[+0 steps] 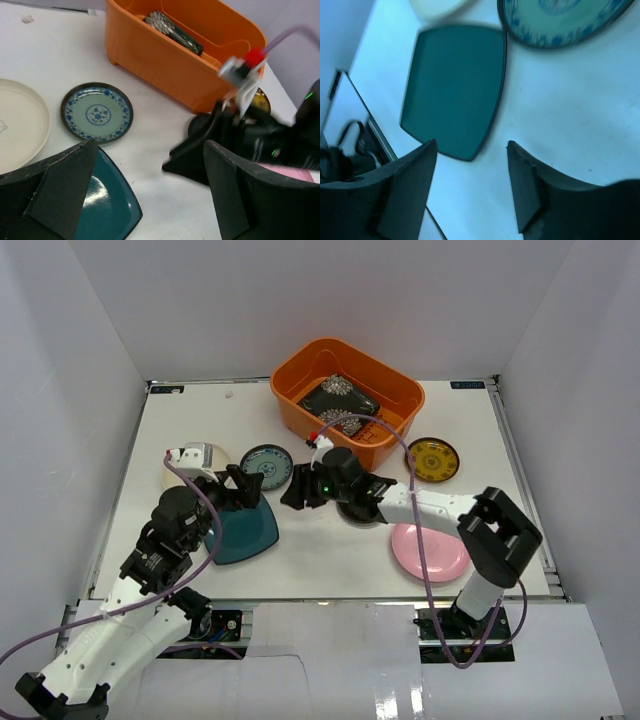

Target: Place the plates into the plastic bin on the countertop

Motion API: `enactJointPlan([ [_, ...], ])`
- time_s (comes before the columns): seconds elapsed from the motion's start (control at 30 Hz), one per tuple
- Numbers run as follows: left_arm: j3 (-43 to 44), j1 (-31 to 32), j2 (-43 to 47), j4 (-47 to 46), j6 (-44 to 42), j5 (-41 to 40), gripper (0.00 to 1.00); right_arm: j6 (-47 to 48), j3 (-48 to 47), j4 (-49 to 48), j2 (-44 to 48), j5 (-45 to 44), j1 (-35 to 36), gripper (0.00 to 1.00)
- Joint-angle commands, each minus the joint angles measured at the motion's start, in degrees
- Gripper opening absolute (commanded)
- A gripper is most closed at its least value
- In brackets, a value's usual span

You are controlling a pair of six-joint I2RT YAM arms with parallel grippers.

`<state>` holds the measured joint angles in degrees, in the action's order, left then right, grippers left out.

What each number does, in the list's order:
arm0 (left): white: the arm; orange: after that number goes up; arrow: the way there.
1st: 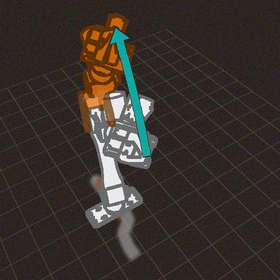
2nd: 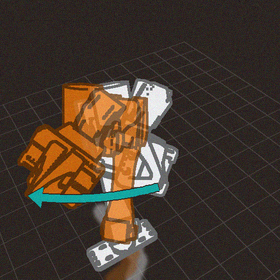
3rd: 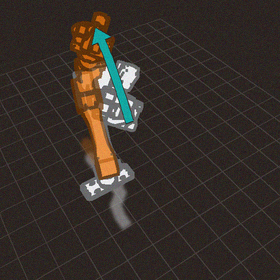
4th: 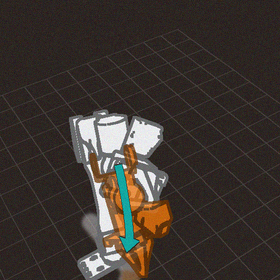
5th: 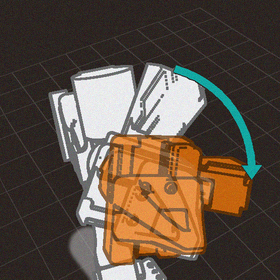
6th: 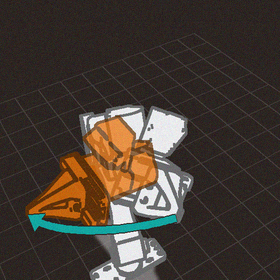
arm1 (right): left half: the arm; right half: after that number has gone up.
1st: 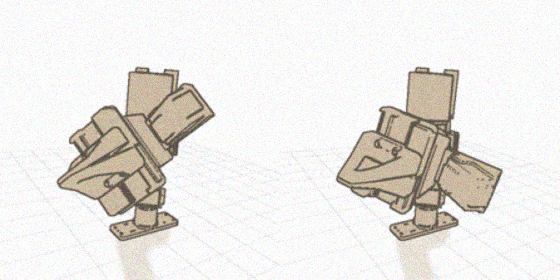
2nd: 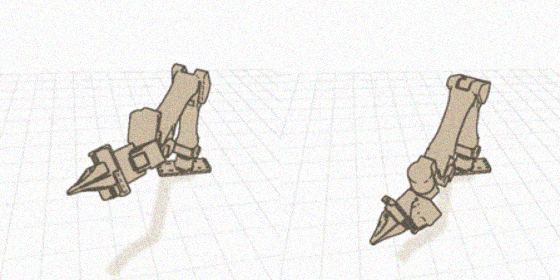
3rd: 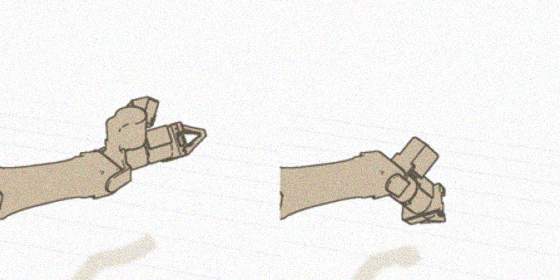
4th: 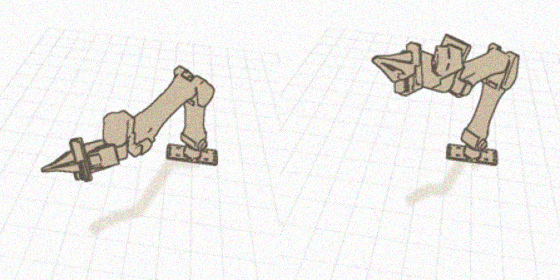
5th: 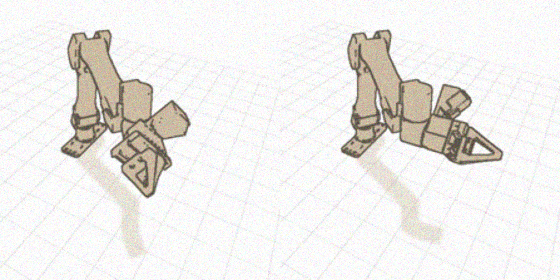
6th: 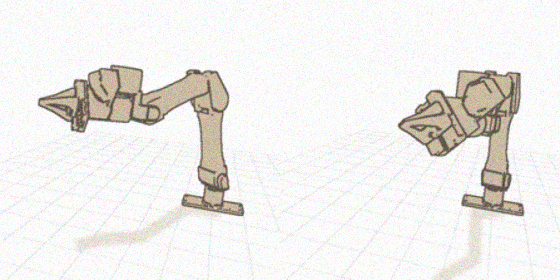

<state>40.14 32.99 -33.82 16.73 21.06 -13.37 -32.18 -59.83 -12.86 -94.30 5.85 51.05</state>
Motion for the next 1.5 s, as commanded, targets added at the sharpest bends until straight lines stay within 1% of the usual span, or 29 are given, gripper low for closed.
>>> enactJointPlan([
  [0.0, 1.52, -0.91, 2.44, 0.14, 0.47, -4.65, 0.98, -5.60, 1.91, -9.37, -3.86, 9.43, 0.98, 0.66],
  [0.03, 1.35, -1.26, 2.79, 0.06, 0.39, -4.48, 0.98, -6.39, 2.09, -10.77, -5.18, 9.88, 1.42, 0.72],
  [0.13, 1.17, -1.88, 2.54, -0.21, 0.47, -2.90, 0.98, -11.83, 3.31, -14.81, -10.44, 11.64, 2.30, 0.72],
  [0.17, 1.17, -1.97, 2.53, -0.21, 0.39, -2.29, 0.98, -14.81, 4.45, -17.87, -11.42, 11.82, 2.65, 0.71],
  [0.23, 1.26, -2.23, 2.53, -0.12, 0.30, -1.93, 0.98, -17.72, 5.51, -20.43, -13.35, 11.38, 2.83, 0.66],
  [0.27, 1.26, -2.23, 2.62, -0.12, 0.30, -1.93, 0.98, -18.87, 6.47, -23.58, -15.10, 11.12, 3.09, 0.65],
  [0.3, 1.17, -2.23, 2.71, -0.12, 0.47, -1.75, 0.98, -21.32, 6.66, -24.39, -15.99, 9.90, 3.18, 0.62],
  [0.33, 1.17, -2.23, 2.80, -0.12, 0.47, -1.66, 0.98, -22.21, 6.57, -25.19, -18.09, 9.10, 3.27, 0.55],
  [0.43, 1.26, -2.32, 2.62, -0.21, 0.39, -0.96, 0.98, -26.60, 5.78, -28.52, -22.31, 7.60, 3.62, 0.49],
  [0.5, 1.17, -2.32, 2.71, -0.12, 0.21, -1.22, 0.98, -29.15, 5.17, -31.33, -24.17, 8.21, 3.97, 0.47],
  [0.6, 1.08, -2.23, 3.41, -0.03, 0.21, -1.31, 0.98, -30.48, 4.55, -32.22, -26.54, 8.66, 4.50, 0.45],
  [0.7, 1.08, -2.32, 3.68, -0.12, 0.21, -1.31, 0.98, -32.06, 5.34, -33.54, -27.34, 8.83, 4.50, 0.35],
  [0.73, 1.08, -2.23, 3.68, -0.12, 0.30, -1.40, 0.98, -32.76, 6.21, -34.33, -27.25, 8.83, 4.50, 0.19],
  [0.77, 1.08, -2.23, 3.68, -0.12, 0.39, -1.49, 0.98, -33.20, 6.83, -34.68, -26.90, 9.18, 4.50, 0.12],
  [0.8, 1.08, -2.32, 3.59, -0.12, 0.47, -1.49, 0.98, -33.47, 7.62, -35.30, -26.46, 9.27, 4.41, 0.08],
  [0.83, 0.99, -2.23, 3.59, -0.12, 0.56, -1.58, 0.98, -33.73, 10.15, -36.69, -24.46, 9.27, 4.41, 0.08],
  [0.9, 0.99, -2.32, 3.68, -0.12, 0.56, -1.84, 0.98, -33.91, 13.06, -38.02, -21.20, 9.62, 4.33, 0.08],
  [1.0, 0.99, -2.14, 3.85, -0.03, 0.65, -2.98, 0.98, -33.82, 17.81, -38.90, -12.33, 11.90, 3.10, 0.08],
  [1.03, 0.99, -1.97, 3.85, 0.23, 0.74, -3.33, 0.98, -34.00, 18.43, -38.90, -7.96, 13.04, 2.31, 0.08],
  [1.1, 1.17, -1.88, 3.94, 0.41, 1.09, -5.09, 0.98, -35.14, 18.96, -39.17, -3.80, 16.73, -0.67, 0.08],
  [1.13, 1.34, -1.88, 4.11, 0.67, 1.18, -5.79, 0.98, -35.31, 18.79, -39.08, 0.13, 17.61, -3.03, 0.08],
  [1.17, 1.43, -1.97, 4.29, 0.76, 1.26, -6.66, 0.98, -35.40, 17.66, -38.73, 2.17, 18.66, -4.28, 0.08],
  [1.2, 1.61, -1.97, 4.38, 1.28, 1.79, -8.59, 0.98, -34.36, 16.51, -35.94, 5.76, 18.85, -5.33, 0.08],
  [1.27, 1.70, -1.88, 5.08, 1.46, 2.23, -10.36, 0.98, -31.55, 13.44, -31.28, 8.86, 18.24, -8.06, 0.08],
  [1.3, 1.61, -1.88, 5.26, 1.37, 2.41, -10.97, 0.98, -27.88, 9.77, -25.95, 10.09, 17.54, -8.85, 0.08],
  [1.33, 1.52, -1.88, 5.26, 1.37, 2.67, -11.15, 0.98, -26.28, 7.91, -23.46, 11.84, 16.66, -10.69, 0.08],
  [1.4, 1.43, -1.79, 4.65, 1.20, 2.76, -11.16, 0.98, -24.77, 4.38, -21.06, 12.91, 15.16, -13.42, 0.08],
  [1.43, 1.43, -1.88, 4.30, 1.20, 2.85, -11.07, 0.98, -23.72, 3.50, -20.28, 12.92, 14.38, -16.65, 0.08],
  [1.47, 1.43, -1.88, 3.60, 1.11, 2.93, -11.07, 0.98, -23.37, 2.45, -19.05, 12.83, 11.76, -18.33, 0.08],
])
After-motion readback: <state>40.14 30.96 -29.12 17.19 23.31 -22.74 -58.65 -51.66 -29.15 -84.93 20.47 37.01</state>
